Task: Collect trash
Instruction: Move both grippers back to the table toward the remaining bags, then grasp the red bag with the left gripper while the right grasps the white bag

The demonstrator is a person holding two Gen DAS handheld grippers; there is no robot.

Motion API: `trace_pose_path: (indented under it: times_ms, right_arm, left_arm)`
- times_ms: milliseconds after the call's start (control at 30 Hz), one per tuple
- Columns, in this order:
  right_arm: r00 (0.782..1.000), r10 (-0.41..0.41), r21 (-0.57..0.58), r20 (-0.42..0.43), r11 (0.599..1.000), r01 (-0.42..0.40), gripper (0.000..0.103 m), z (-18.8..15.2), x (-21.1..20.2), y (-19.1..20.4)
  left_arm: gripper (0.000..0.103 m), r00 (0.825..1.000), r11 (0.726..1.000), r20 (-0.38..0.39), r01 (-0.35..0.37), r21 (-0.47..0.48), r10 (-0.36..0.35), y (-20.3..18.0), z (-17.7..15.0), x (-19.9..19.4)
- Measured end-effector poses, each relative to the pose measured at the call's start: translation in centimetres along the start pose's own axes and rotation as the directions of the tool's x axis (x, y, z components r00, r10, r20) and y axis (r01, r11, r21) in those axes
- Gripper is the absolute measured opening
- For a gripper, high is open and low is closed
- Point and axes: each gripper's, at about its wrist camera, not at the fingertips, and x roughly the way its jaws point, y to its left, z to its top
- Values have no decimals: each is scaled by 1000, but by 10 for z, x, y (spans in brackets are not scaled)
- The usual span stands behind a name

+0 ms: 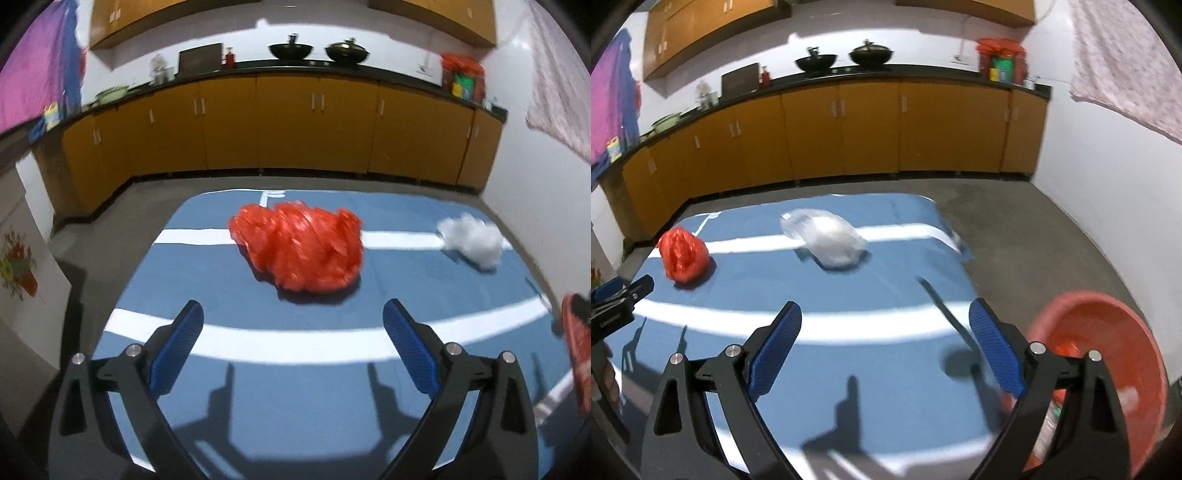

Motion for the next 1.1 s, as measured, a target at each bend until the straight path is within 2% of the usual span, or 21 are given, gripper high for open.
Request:
trace_pose_path:
  times_ms: [200, 367, 467, 567, 633, 767, 833, 900, 933, 1033, 1100]
  right_arm:
    - [999, 32, -3, -28, 999, -32, 90, 35, 61, 25]
    - [996, 33, -45, -80, 998, -36, 88, 49, 101, 37]
    - [993, 40, -64, -111, 997, -48, 83, 47, 110, 38]
    - [988, 49, -92, -148, 994, -63, 73, 41, 117, 39]
    - [980, 79, -80, -182, 992, -95, 60, 39, 120, 37]
    - [974, 113, -56, -199, 990, -126, 51, 36, 119, 30]
    - [971, 121, -54, -204, 989, -134, 47, 35, 118, 30]
    - [970, 125, -51, -206, 989, -138, 43, 33, 115, 29]
    - [970, 128, -50, -207, 989, -141, 42, 32, 113, 28]
    - [968, 136, -42, -213, 988, -148, 39, 30, 109, 25]
    - [967, 139, -35, -214, 988, -150, 37, 30, 108, 28]
  left_arm:
    - [99, 1000, 998, 14, 21, -57, -20, -1, 26, 22]
    - [99, 999, 998, -33, 1, -55, -3, -6, 39, 54]
    - [99, 997, 998, -81, -8, -60, 3, -6, 43, 74]
    - [99, 993, 997, -118, 4, -82, -13, -6, 46, 89]
    - [99, 991, 997, -129, 18, -81, -28, -7, 48, 95]
    - [96, 991, 997, -119, 47, -68, -55, -10, 54, 101]
    - [81, 991, 997, -114, 64, -53, -70, -10, 54, 103]
    - [72, 990, 996, -111, 80, -26, -83, -13, 54, 104]
    - [63, 991, 996, -106, 85, -17, -86, -15, 53, 103]
    - [47, 988, 994, -102, 113, -2, -113, -16, 51, 103]
    - [40, 988, 992, -96, 124, 7, -123, -17, 50, 104]
